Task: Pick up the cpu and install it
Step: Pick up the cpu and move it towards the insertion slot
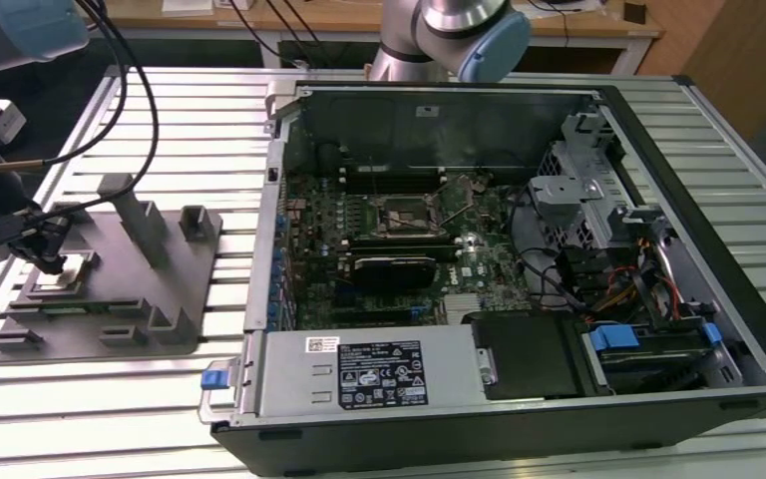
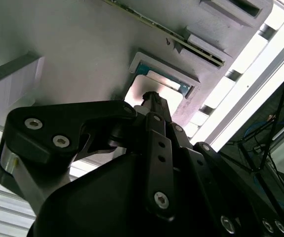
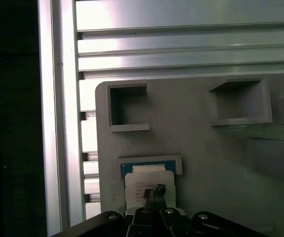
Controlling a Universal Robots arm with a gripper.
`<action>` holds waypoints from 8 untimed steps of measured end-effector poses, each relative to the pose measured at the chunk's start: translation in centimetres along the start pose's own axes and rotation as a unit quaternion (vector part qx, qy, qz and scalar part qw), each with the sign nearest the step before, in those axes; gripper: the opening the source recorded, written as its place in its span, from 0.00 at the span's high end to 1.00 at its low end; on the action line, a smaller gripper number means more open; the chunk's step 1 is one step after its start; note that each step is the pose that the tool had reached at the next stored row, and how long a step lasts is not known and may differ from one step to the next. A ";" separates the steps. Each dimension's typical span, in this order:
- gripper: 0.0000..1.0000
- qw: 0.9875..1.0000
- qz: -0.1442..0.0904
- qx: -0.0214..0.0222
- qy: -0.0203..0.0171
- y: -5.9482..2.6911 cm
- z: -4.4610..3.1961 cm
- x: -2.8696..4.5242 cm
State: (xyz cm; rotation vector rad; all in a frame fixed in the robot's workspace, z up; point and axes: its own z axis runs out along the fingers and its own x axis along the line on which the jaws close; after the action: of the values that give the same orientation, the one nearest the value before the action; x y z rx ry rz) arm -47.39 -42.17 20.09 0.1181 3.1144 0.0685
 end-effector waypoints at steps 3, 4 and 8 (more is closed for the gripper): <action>0.89 1.000 0.000 0.000 0.000 0.00 0.00 0.00; 0.83 1.000 0.000 0.000 0.000 0.00 0.01 0.00; 0.71 1.000 0.000 0.000 0.000 0.00 0.01 0.00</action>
State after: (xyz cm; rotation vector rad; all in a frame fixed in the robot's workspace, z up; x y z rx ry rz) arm -47.39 -42.17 20.08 0.1182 3.1145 0.0685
